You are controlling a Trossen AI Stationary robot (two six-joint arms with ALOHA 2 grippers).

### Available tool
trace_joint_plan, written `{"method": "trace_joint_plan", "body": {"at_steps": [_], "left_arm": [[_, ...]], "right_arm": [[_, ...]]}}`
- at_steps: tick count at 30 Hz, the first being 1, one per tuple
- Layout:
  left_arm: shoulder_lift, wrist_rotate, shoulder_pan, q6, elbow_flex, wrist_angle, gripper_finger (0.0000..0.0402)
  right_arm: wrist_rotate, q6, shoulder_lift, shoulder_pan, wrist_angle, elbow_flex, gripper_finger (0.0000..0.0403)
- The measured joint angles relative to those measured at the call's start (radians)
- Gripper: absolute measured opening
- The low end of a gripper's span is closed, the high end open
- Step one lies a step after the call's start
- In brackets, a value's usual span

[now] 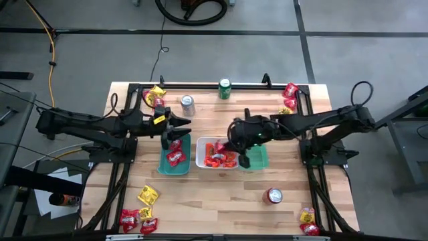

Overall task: Sort candy
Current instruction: Put the red candy into the green bin

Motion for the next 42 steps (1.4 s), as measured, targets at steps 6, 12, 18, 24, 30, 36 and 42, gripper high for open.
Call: {"method": "trace_joint_plan", "body": {"at_steps": [6,12,18,24,30,36,42], "left_arm": [[-0.048,-0.001,-0.026,0.122,0.080,0.001,0.0216],[-0.104,-0.006,-0.034,0.216,0.102,-0.003,0.0216],[-0.121,-0.040,-0.034,0.229,0.102,-0.025,0.0216],[-0.120,-0.039,-0.034,0.229,0.101,-0.042,0.0216],[-0.120,-0.039,-0.034,0.221,0.101,-0.056,0.0216],[-0.120,-0.039,-0.033,0.221,0.101,-0.060,0.0216],[-0.120,-0.039,-0.033,0.221,0.101,-0.063,0.0216]], "right_arm": [[0.011,0.002,0.191,-0.028,0.382,0.000,0.0002],[0.008,0.061,0.413,-0.032,0.726,0.000,0.0002],[0.013,0.193,0.569,-0.031,0.898,0.000,0.0005],[0.011,0.240,0.654,-0.030,0.891,0.055,0.0051],[0.029,0.153,0.711,-0.022,0.601,0.213,0.0156],[0.068,0.051,0.710,-0.025,0.387,0.338,0.0231],[0.006,-0.055,0.708,-0.032,0.104,0.486,0.0239]]}}
